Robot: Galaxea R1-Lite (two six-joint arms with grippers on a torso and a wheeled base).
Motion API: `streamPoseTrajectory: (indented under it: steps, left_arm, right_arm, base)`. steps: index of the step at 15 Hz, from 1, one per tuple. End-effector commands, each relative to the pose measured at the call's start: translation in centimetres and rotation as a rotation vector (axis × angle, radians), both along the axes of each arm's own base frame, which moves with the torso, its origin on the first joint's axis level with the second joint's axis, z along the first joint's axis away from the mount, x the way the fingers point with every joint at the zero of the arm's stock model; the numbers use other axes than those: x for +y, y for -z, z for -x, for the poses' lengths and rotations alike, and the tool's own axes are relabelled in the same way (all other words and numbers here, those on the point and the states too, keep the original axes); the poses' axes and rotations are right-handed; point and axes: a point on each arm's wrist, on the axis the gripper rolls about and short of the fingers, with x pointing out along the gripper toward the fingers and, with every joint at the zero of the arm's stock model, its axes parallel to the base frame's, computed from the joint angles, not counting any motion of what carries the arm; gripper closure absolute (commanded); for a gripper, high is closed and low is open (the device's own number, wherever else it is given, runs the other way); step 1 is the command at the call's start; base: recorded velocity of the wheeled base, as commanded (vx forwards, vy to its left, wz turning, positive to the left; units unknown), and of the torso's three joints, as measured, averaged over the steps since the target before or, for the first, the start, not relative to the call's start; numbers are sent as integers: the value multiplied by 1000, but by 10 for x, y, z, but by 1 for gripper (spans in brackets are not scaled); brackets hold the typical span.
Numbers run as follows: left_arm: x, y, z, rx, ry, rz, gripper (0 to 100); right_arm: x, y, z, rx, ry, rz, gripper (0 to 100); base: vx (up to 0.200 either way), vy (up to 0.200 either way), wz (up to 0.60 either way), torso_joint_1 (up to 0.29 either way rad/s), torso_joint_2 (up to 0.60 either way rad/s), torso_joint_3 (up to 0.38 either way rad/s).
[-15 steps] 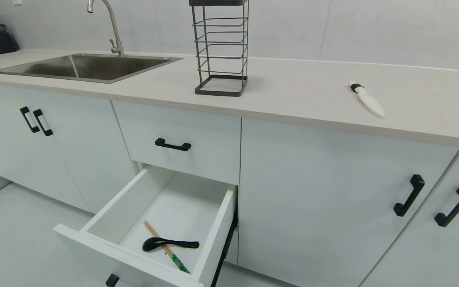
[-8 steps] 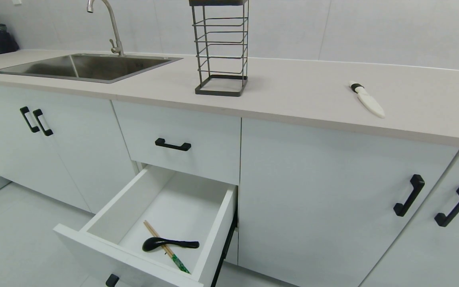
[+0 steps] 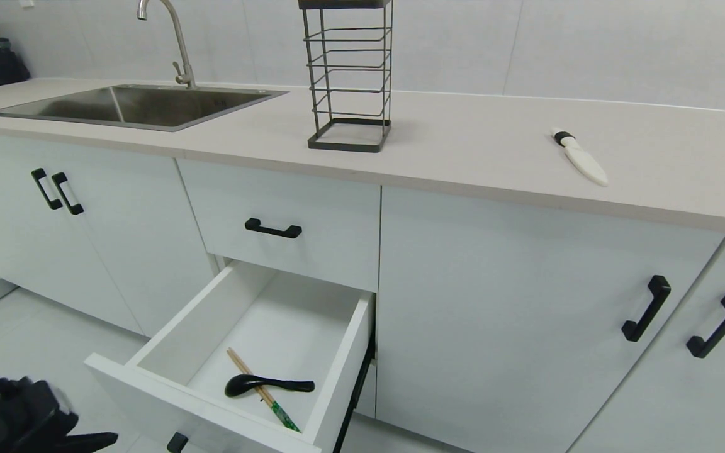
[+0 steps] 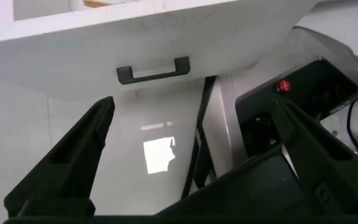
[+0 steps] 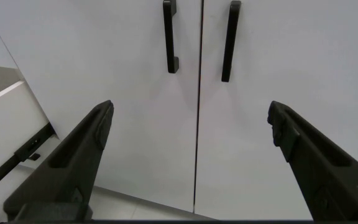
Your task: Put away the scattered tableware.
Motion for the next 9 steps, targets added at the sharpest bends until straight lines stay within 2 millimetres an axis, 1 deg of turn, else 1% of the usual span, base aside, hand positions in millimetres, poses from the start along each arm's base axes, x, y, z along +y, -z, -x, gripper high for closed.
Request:
streamPoseTrajectory:
  steps: [1,4,9]
  left_arm:
    - [-11,4,-35,96,69,11,0]
    - [-9,21,-46,211,26,-7,0]
    - [-6,29,-67,269,-36,-9,0]
  right_arm:
    - [0,0,0,2,0,0,0]
    - [0,0,0,2,-1,0,0]
    - [0,0,0,2,-1,0,0]
  base:
    - [0,0,0,0,0,0]
    - [0,0,0,0,0,0]
    - [0,0,0,0,0,0]
